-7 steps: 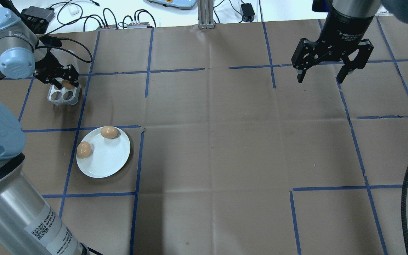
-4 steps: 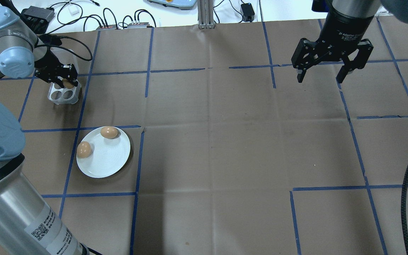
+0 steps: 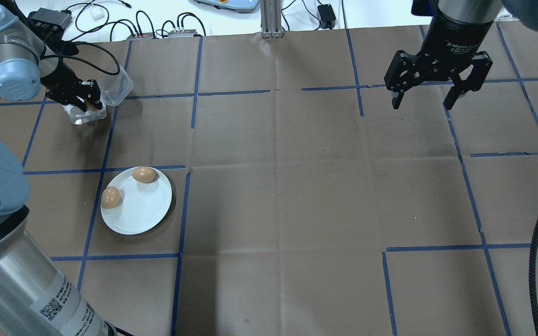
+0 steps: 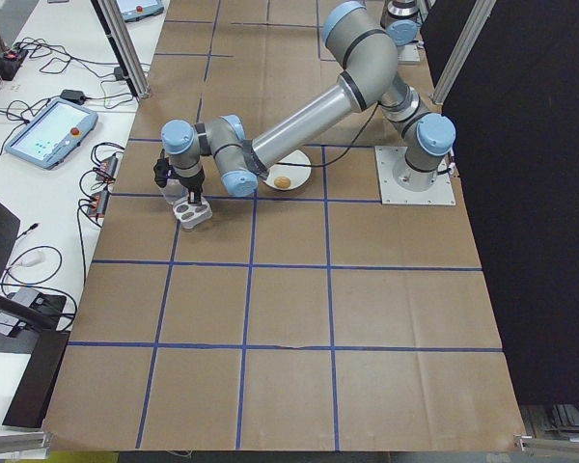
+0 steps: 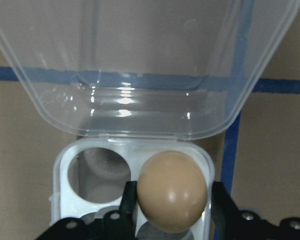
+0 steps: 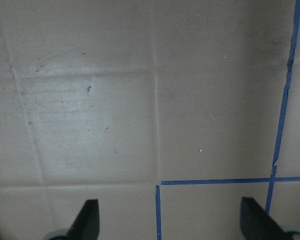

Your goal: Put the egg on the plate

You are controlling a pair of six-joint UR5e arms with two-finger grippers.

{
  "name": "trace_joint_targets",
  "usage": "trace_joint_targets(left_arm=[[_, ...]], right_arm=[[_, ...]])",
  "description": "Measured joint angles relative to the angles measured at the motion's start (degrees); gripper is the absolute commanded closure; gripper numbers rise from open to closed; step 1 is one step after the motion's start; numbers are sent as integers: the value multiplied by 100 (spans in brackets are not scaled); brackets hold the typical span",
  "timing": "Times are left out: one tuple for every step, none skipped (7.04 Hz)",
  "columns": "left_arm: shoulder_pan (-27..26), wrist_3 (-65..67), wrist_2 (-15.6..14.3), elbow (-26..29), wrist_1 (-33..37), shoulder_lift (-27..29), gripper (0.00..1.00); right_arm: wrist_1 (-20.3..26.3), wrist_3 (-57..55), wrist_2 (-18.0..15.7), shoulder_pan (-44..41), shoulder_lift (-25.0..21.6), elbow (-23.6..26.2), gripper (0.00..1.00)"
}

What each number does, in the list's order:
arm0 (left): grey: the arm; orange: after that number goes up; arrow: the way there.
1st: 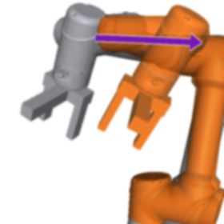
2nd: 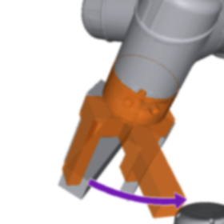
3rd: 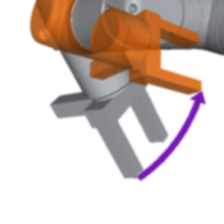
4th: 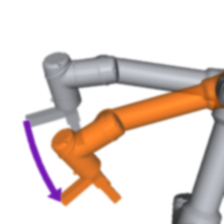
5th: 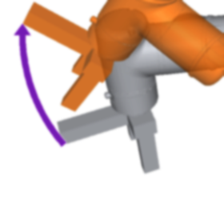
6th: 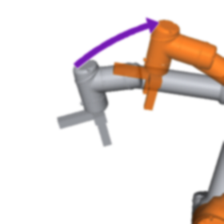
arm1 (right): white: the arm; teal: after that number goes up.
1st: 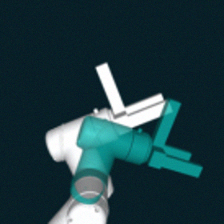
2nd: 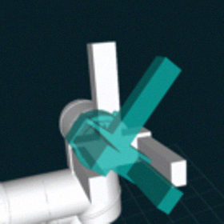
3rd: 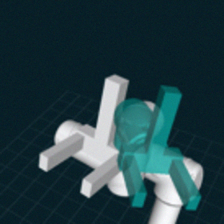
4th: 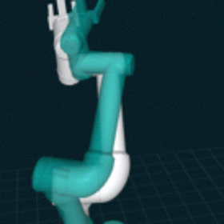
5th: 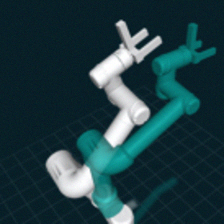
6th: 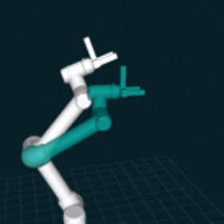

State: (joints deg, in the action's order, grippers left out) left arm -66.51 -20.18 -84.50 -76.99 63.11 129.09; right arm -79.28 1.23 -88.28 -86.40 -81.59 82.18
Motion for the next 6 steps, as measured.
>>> trace_joint_targets(left_arm=[[1, -2, 34, 9, 0, -7, 94], [8, -3, 54, 11, 0, -19, 94], [19, -7, 83, -13, 0, -50, 94], [41, -17, 139, -63, 2, -109, 94], [74, -32, 177, -103, 11, -196, 94], [121, -55, 191, -159, 22, -305, 94]], right_arm=[[0, 0, 1, 0, 0, 0, 0], [0, 0, 1, 0, -1, 0, 0], [0, 0, -3, 0, 0, 0, 0], [0, 0, -3, 0, 1, 0, 0], [0, 0, 1, 0, 2, 0, 0], [0, 0, 1, 0, 1, 0, 0]])
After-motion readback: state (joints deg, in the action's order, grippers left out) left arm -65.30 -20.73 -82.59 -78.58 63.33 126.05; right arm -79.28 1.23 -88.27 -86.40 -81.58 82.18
